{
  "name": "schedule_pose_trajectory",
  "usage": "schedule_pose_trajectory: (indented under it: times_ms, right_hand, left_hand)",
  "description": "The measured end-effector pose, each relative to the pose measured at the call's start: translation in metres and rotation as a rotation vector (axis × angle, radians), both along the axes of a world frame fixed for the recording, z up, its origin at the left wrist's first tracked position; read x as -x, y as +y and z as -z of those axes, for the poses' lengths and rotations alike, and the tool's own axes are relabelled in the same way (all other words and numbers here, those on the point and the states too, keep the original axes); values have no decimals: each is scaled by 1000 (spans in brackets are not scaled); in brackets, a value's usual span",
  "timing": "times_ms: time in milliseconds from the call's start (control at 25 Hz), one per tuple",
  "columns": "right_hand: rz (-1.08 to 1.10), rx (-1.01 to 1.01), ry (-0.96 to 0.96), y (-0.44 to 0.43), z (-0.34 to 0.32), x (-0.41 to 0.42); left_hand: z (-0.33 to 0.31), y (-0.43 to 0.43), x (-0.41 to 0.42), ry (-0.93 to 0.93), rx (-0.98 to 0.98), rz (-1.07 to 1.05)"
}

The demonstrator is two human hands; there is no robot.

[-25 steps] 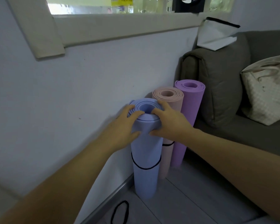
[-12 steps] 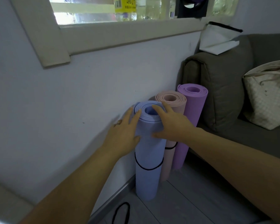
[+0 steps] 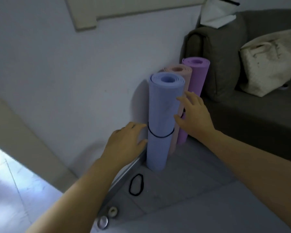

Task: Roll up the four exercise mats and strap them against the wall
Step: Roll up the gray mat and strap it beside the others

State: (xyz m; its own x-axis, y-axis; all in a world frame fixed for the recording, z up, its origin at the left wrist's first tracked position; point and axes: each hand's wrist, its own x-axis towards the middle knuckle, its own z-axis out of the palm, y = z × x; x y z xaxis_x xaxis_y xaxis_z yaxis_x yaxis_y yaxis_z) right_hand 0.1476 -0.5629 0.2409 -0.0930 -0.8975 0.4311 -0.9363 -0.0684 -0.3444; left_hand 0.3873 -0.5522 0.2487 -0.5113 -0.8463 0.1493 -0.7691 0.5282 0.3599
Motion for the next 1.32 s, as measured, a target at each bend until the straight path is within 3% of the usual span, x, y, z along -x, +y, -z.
schedule_pose_trajectory:
  times_ms: [120,360,720,960,1040,1160,1320]
  right_hand:
    - [-4,-71,-62,49,38,-14]
    - [140,-626,-158,151,102,15]
    - [389,-939,-349,316,238,121]
    - [570,-1173,-498,434,352,188]
    - [592,-1215,-547,452,374,208]
    - [627,-1178,-552,460,399,241]
    - [780,-939,-530,451,440,282]
  left_hand:
    - [30,27,-18,-2,-75,-31]
    - [96,86,50,36,-242,105]
    - [281,208,171,-99,-659,129]
    - [413,288,271,-454,-859,124]
    - [433,296,301,-546,-890,28]
    - [455,298,346,-502,-972,-160]
    - [488,306,391,-504,-1039,-363]
